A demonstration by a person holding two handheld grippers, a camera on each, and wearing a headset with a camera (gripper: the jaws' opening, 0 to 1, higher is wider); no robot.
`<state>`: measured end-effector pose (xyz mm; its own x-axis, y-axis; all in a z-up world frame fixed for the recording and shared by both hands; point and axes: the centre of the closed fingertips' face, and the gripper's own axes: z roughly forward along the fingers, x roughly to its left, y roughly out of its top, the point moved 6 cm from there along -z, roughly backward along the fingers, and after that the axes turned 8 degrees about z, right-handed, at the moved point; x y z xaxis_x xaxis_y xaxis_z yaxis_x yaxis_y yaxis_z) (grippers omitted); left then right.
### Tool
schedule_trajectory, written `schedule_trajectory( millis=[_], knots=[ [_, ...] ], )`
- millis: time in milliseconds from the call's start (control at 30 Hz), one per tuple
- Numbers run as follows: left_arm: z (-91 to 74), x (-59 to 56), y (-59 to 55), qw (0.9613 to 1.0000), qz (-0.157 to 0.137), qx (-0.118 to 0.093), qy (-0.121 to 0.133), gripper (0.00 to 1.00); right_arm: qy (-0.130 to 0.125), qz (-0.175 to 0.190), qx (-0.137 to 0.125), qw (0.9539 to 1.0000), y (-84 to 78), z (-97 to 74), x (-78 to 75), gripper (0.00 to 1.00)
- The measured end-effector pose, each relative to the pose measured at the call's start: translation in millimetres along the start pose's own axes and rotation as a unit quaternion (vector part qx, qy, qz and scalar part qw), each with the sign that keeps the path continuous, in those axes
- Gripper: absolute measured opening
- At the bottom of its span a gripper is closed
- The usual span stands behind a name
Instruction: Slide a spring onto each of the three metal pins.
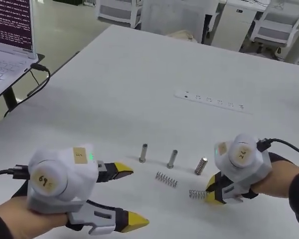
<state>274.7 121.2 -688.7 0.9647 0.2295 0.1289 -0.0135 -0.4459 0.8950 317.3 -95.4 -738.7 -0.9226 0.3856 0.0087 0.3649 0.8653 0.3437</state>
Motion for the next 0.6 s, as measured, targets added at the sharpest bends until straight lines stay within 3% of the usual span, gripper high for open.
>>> schedule_trajectory(
  millis=[400,600],
  knots=[
    [6.9,-1.3,8.3,0.9998,0.014,-0.009,-0.011,0.53,0.007,-0.004,-0.003,1.0,15.0,-19.9,16.2,0.08],
    [11.5,-2.0,16.0,0.9993,0.029,-0.013,-0.019,0.5,0.011,-0.021,-0.004,0.9997,28.9,-33.6,31.3,0.08]
  ],
)
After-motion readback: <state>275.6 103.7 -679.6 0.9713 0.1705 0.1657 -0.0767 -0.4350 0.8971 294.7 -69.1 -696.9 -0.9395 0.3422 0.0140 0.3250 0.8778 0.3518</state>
